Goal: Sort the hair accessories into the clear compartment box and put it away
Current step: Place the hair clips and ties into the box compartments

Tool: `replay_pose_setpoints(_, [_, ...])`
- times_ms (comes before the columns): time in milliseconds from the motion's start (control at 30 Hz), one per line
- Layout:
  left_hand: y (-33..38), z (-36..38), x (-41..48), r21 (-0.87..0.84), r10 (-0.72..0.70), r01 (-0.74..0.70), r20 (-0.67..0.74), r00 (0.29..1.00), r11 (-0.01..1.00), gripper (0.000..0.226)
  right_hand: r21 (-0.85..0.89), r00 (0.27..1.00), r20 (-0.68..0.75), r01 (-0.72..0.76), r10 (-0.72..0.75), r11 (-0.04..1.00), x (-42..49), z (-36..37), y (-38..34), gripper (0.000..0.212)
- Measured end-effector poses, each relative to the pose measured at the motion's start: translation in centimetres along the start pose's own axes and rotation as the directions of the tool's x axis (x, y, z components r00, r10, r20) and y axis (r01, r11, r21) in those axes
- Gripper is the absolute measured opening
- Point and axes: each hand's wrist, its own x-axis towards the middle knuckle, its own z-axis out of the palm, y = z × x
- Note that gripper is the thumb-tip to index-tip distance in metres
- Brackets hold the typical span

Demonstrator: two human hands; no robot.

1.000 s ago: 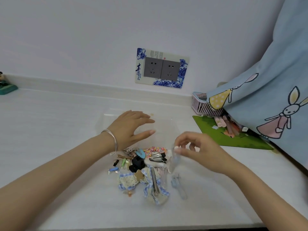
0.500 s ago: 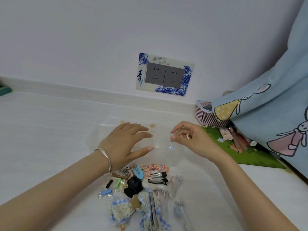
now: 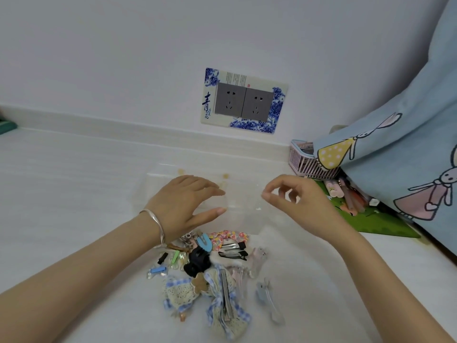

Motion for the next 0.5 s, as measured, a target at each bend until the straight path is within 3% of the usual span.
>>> replay_pose_setpoints(167, [0.2, -0.3, -0.2, -0.034, 0.017, -0.018, -0.032, 0.999, 0.999, 0.053, -0.027, 0.916, 0.389, -0.098, 0.101, 0.995, -5.3, -0.4, -1.3, 0.011])
replay_pose_setpoints(367, [0.3, -0.3, -0.5, -0.054, 0.008, -0.010, -0.029, 1.000, 0.998, 0.052, -0.124, 0.858, 0.478, -0.148, 0.190, 0.981, -8.4, 0.6, -1.3, 0.029])
replay_pose_setpoints(500, [0.5, -0.3, -0.6, -0.052, 0.006, -0.007, -0.023, 1.000, 0.999, 0.052, -0.116, 0.850, 0.485, -0.173, 0.207, 0.978, -8.8, 1.1, -1.9, 0.022])
